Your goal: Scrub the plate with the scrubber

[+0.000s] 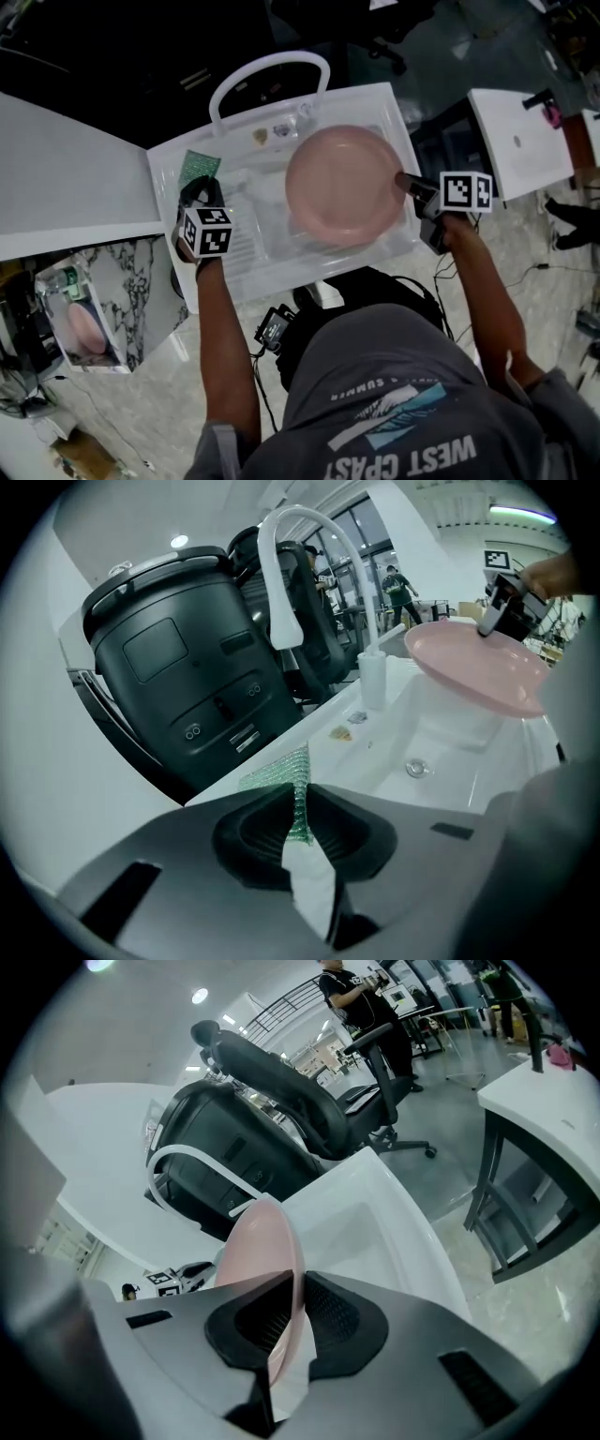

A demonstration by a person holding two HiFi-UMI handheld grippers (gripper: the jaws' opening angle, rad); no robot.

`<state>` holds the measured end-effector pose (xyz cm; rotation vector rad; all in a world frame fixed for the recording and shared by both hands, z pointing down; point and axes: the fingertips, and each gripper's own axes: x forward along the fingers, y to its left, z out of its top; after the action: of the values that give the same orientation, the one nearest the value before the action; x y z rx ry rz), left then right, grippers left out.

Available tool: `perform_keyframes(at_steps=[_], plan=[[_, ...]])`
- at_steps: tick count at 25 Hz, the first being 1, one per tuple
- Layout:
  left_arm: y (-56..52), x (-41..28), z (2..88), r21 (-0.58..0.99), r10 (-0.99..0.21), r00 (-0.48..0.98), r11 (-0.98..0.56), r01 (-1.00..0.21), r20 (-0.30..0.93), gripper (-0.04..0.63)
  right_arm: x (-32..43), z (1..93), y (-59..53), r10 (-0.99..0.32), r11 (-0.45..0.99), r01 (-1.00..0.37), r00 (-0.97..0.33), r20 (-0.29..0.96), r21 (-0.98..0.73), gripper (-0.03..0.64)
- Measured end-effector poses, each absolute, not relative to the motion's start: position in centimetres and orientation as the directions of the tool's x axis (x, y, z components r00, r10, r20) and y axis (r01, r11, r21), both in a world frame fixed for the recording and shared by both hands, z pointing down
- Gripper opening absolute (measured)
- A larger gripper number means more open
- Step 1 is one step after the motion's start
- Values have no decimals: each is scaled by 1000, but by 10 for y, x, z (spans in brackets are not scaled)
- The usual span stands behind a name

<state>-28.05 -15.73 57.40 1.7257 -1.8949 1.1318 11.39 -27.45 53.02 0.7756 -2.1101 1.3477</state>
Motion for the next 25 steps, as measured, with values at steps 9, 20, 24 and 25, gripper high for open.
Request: perform_keyframes(at_steps=[9,20,24,25], plan=[[-186,-300,606,-238,-640,-207,38,-971,740,54,110,541,-274,-161,355,-706,-692,703,-613,56],[-216,-299,617,-174,-672,-147,28,-984,726,77,96,544,-267,-130,374,-688,-703,699,-622,57],[-214,-299,595,-181,-700,-138,12,-983,700,81,88,546,-258,-107,390,-671,-713,692,-631,57],[-214,-298,591,-182,-708,-130,2,-983,694,81,86,546,-255,-102,392,-671,-711,695,-629,57]])
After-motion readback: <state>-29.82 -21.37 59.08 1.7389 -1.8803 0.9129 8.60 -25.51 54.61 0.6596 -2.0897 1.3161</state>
